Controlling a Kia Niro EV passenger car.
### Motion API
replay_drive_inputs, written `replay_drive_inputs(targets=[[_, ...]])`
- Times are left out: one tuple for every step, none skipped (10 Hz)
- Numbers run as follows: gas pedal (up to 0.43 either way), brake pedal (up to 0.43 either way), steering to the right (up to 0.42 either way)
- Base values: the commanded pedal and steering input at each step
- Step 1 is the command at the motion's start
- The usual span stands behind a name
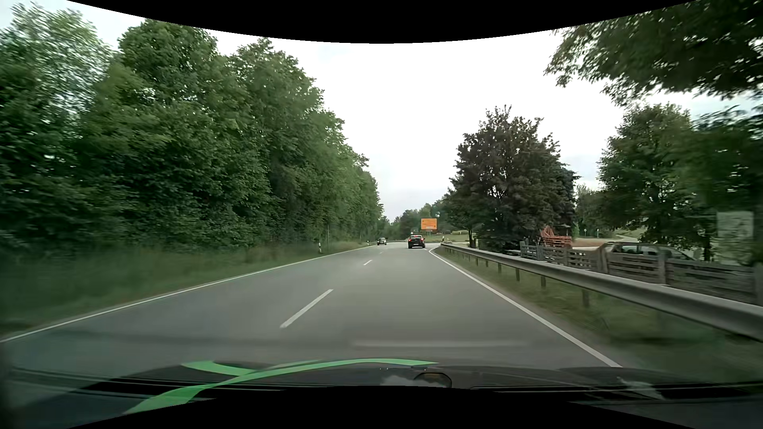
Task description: Follow the waypoints while adhering to traffic rules and regulations
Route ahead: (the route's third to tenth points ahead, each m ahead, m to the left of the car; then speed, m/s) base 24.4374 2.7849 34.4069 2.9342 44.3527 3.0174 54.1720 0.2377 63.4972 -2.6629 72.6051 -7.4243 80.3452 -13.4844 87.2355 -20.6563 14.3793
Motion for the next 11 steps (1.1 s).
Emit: replay_drive_inputs(targets=[[0.0,0.0,0.001],[0.0,0.0,0.003],[0.0,0.0,0.004],[0.0,0.0,0.004],[0.0,0.0,0.004],[0.0,0.0,0.005],[0.0,0.0,0.006],[0.0,0.024,0.009],[0.0,0.104,0.013],[0.0,0.146,0.016],[0.0,0.152,0.017]])
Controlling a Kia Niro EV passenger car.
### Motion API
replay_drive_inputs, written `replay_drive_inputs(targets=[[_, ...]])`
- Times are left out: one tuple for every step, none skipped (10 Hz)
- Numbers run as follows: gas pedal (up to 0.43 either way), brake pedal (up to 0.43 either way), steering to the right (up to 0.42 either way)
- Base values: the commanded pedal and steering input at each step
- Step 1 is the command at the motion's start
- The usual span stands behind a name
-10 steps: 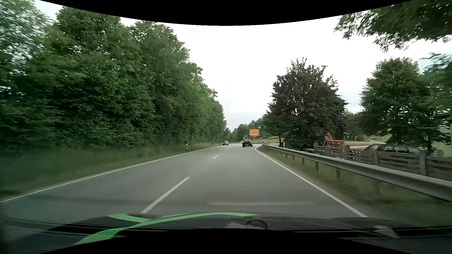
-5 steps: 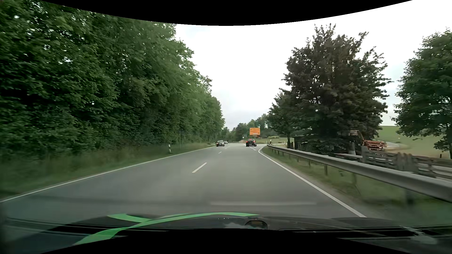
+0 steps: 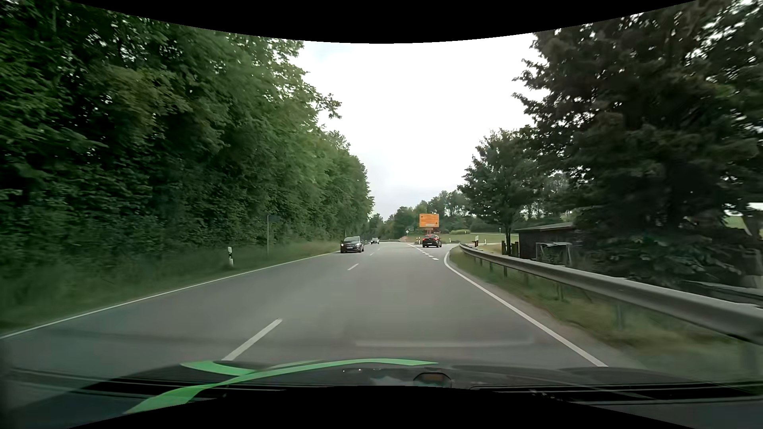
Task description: Follow the waypoints while adhering to traffic rules and regulations
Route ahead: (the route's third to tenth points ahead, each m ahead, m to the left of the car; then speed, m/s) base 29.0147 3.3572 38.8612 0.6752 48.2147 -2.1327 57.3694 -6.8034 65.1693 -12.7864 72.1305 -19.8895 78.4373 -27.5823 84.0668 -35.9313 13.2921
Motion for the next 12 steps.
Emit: replay_drive_inputs(targets=[[0.0,0.152,0.019],[0.0,0.14,0.019],[0.0,0.134,0.019],[0.0,0.128,0.019],[0.0,0.11,0.019],[0.0,0.098,0.019],[0.0,0.098,0.019],[0.0,0.098,0.019],[0.0,0.11,0.019],[0.0,0.11,0.02],[0.0,0.098,0.021],[0.0,0.079,0.021]])
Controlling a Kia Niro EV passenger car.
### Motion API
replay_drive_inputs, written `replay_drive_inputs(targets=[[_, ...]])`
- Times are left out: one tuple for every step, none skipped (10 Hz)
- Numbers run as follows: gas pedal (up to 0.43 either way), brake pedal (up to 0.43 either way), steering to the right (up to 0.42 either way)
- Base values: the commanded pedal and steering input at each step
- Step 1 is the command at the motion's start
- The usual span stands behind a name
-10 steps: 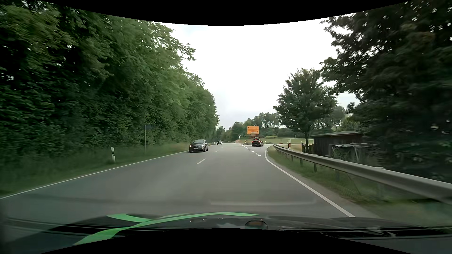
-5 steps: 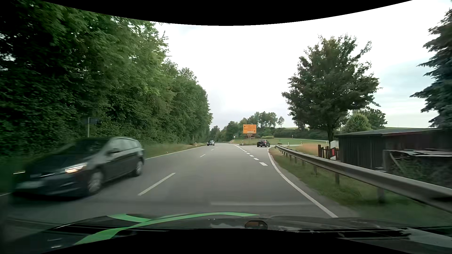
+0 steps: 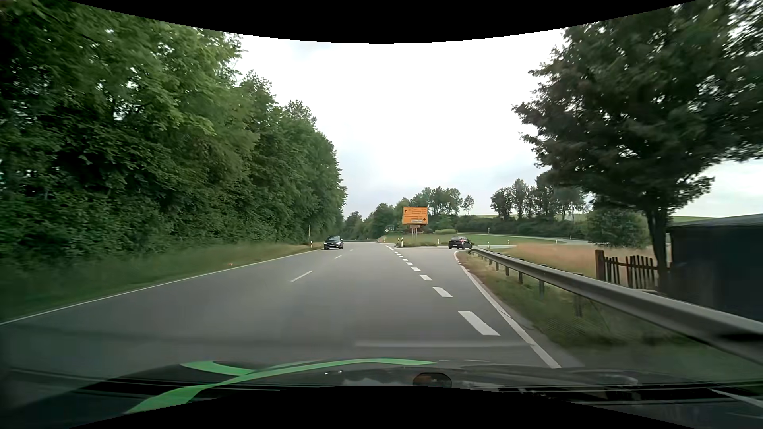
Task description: Follow the waypoints while adhering to traffic rules and regulations
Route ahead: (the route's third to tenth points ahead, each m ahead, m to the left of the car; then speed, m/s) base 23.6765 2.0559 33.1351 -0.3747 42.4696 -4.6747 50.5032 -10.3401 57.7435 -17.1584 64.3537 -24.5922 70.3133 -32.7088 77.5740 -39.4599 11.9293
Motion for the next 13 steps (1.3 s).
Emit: replay_drive_inputs(targets=[[0.0,0.073,0.022],[0.0,0.073,0.022],[0.0,0.073,0.021],[0.0,0.079,0.022],[0.0,0.091,0.022],[0.0,0.079,0.021],[0.0,0.073,0.018],[0.0,0.061,0.012],[0.0,0.055,0.011],[0.0,0.049,0.012],[0.0,0.037,0.012],[0.0,0.03,0.012],[0.0,0.03,0.013]])
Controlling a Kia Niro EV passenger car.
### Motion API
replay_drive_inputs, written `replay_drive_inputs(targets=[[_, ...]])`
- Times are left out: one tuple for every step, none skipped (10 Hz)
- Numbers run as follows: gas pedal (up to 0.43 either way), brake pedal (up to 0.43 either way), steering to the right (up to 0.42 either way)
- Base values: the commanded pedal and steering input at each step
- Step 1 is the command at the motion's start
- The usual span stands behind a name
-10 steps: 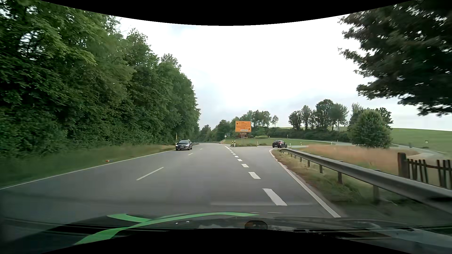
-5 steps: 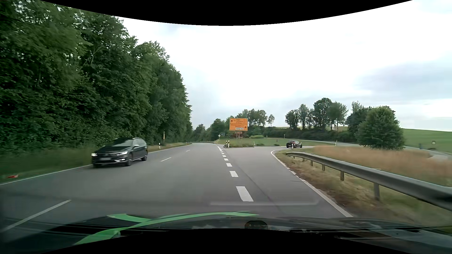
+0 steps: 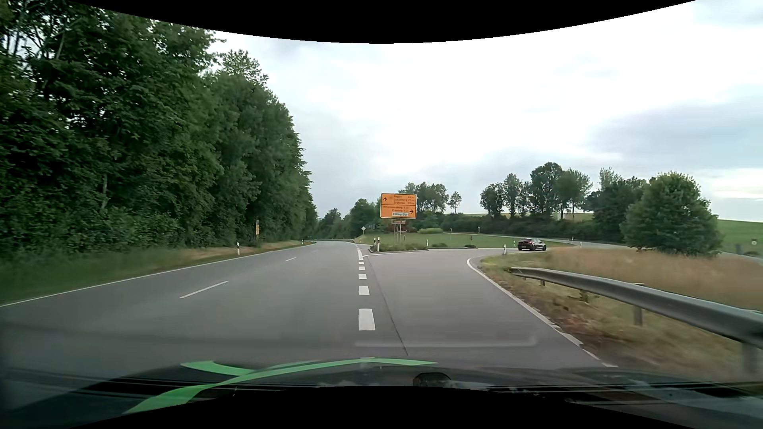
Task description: Follow the waypoints while adhering to traffic rules and regulations
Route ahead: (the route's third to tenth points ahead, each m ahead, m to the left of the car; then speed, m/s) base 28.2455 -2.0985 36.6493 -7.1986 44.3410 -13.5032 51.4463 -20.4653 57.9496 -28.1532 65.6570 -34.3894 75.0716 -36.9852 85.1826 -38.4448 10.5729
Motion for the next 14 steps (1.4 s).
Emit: replay_drive_inputs(targets=[[0.0,0.037,0.014],[0.0,0.037,0.015],[0.0,0.043,0.017],[0.0,0.055,0.021],[0.0,0.061,0.024],[0.0,0.073,0.026],[0.0,0.067,0.03],[0.0,0.061,0.033],[0.0,0.055,0.038],[0.0,0.061,0.045],[0.0,0.049,0.05],[0.0,0.006,0.057],[0.0,0.0,0.064],[0.0,0.0,0.069]])
